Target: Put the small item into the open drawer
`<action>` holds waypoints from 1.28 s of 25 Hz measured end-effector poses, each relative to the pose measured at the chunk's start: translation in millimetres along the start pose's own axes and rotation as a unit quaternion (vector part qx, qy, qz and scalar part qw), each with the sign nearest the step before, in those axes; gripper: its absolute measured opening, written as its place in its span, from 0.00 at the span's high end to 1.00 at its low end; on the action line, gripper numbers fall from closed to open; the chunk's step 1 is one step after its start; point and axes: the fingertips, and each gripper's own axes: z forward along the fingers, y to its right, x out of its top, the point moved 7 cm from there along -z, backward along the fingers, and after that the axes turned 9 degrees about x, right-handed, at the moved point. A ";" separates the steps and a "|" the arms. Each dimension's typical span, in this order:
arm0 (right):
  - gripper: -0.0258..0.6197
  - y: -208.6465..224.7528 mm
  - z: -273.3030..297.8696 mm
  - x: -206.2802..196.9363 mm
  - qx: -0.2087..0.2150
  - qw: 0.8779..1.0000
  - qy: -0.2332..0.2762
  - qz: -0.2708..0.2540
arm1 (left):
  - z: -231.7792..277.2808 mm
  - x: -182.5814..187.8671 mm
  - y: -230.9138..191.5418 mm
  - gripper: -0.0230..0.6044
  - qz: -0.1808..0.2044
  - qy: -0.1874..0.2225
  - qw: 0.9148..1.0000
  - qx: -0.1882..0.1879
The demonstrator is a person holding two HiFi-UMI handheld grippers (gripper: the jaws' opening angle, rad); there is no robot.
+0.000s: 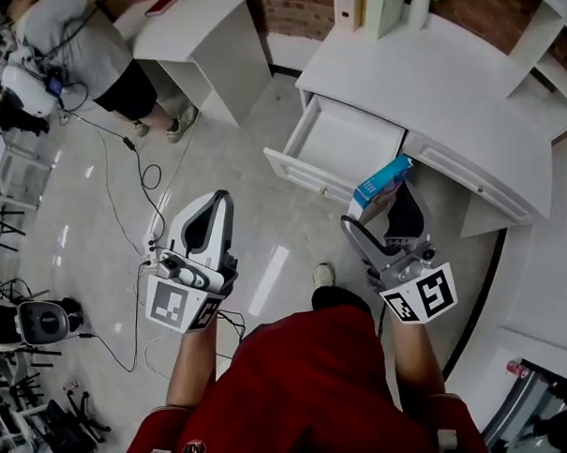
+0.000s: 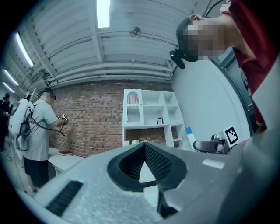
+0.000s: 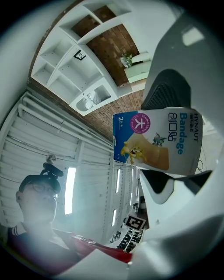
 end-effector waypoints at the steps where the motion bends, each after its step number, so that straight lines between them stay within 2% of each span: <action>1: 0.29 10.0 5.1 -1.2 0.001 1.000 -0.001 -0.001 | 10.2 -2.3 -3.2 0.95 0.001 0.002 1.000 0.001; 10: 0.29 68.2 57.9 -21.0 -0.001 0.999 -0.033 -0.003 | 82.0 -21.4 -34.2 0.95 -0.005 -0.007 1.000 -0.003; 15: 0.29 84.8 85.7 -36.1 -0.022 0.998 -0.058 -0.012 | 115.7 -35.0 -61.2 0.95 -0.036 0.004 0.999 -0.027; 18: 0.29 95.1 107.8 -44.4 -0.036 0.996 -0.075 -0.019 | 136.5 -46.8 -83.7 0.95 -0.023 -0.004 0.999 -0.044; 27: 0.29 110.9 172.9 -94.5 -0.072 0.983 -0.160 -0.046 | 180.2 -78.2 -161.8 0.95 -0.046 -0.012 0.995 -0.085; 32: 0.29 117.0 202.1 -124.5 -0.082 0.975 -0.200 -0.052 | 196.8 -91.7 -191.8 0.95 -0.057 -0.008 0.993 -0.107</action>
